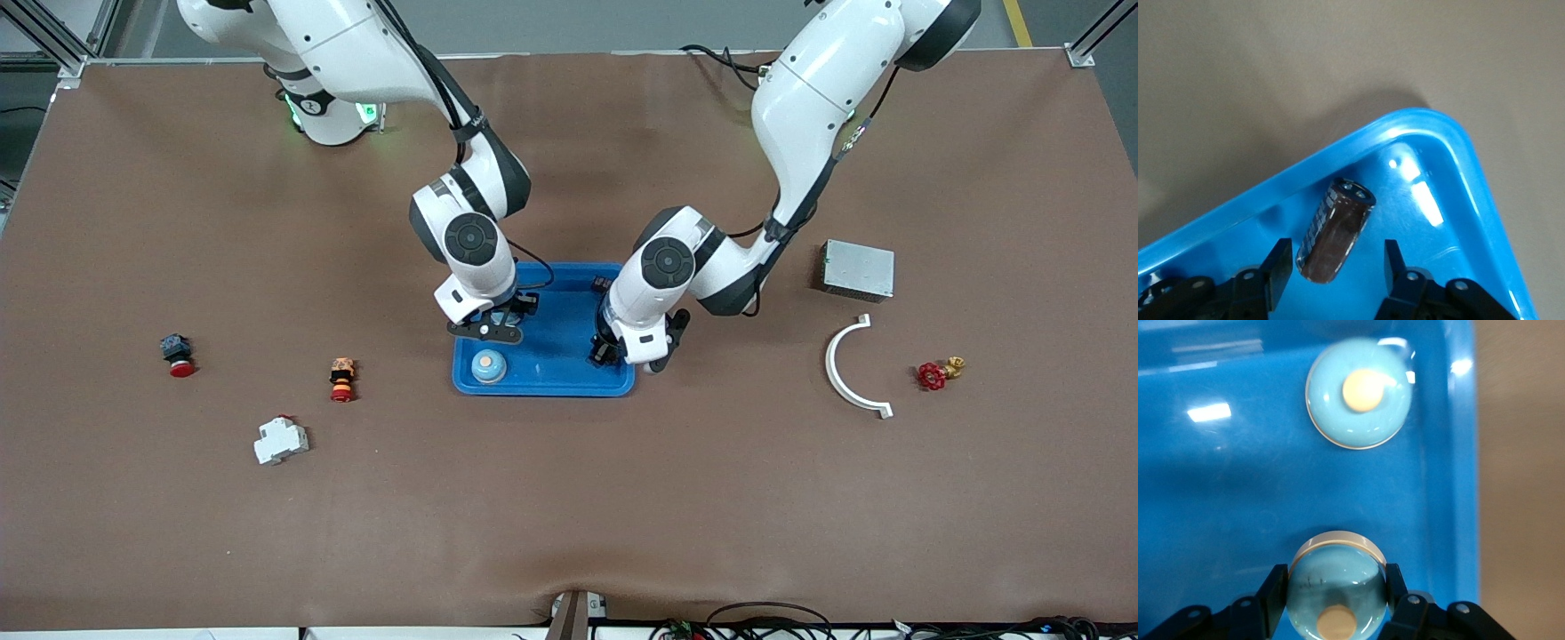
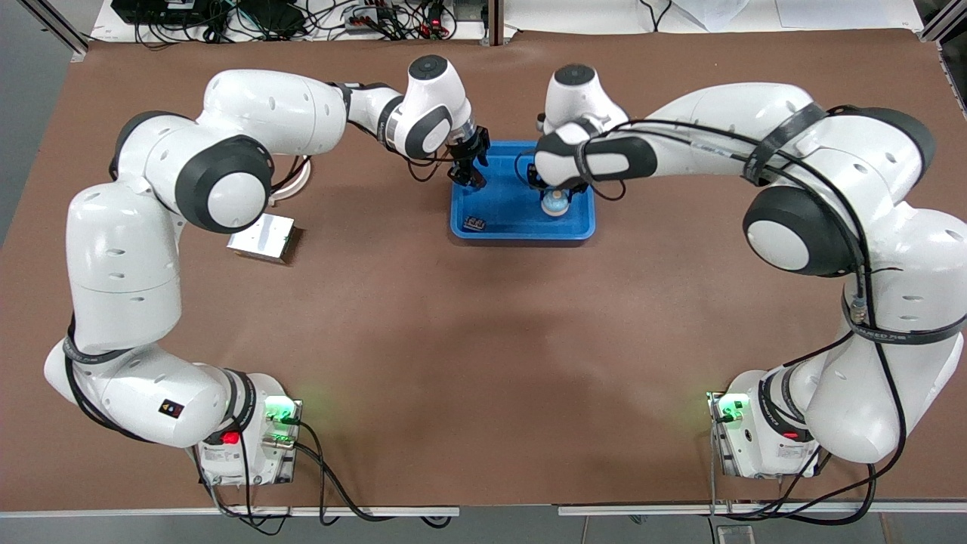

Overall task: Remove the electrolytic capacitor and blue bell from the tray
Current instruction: 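Lift the bell with the right gripper while the left gripper lifts the capacitor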

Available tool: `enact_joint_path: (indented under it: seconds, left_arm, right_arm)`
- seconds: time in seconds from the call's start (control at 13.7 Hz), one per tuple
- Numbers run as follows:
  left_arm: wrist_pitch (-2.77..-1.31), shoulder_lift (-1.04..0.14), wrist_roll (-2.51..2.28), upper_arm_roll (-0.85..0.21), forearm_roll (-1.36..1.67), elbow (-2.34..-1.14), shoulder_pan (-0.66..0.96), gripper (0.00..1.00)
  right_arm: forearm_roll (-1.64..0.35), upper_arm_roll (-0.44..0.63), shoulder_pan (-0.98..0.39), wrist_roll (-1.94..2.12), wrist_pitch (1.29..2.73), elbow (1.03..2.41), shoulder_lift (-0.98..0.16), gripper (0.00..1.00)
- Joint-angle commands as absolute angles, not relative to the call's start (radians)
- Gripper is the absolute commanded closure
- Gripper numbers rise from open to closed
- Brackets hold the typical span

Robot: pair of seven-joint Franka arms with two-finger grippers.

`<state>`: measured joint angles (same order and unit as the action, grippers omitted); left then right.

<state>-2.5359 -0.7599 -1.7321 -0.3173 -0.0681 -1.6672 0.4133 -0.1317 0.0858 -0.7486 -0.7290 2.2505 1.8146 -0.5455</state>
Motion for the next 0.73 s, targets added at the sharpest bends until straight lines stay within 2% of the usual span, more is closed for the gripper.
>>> enact_joint_path:
  seconds: [0.0,0.15,0.36,0.66]
  left_arm:
    - [-2.556,-0.779,-1.756,-0.307,-0.092,-1.643,0.426,0.81]
    - [-2.553,-0.773,-1.756,-0.307,-0.094,-1.646,0.426,1.00]
    - [-2.502,-0.720,-1.830,-0.293,-0.097,-1.644,0.448,1.00]
    - [-2.309,-0.554,-1.830,-0.285,-0.136,-1.643,0.433,1.00]
  right_arm:
    - [-0.129,0.092,-0.681,-0.677,1.971,1.734,-0.398,0.99]
    - [-0.127,0.092,-0.586,-0.550,1.815,1.675,-0.318,0.99]
    - [-0.095,0.094,-0.384,-0.202,1.692,1.635,-0.252,0.99]
    - [-0.044,0.092,-0.103,0.286,1.765,1.629,-0.264,0.99]
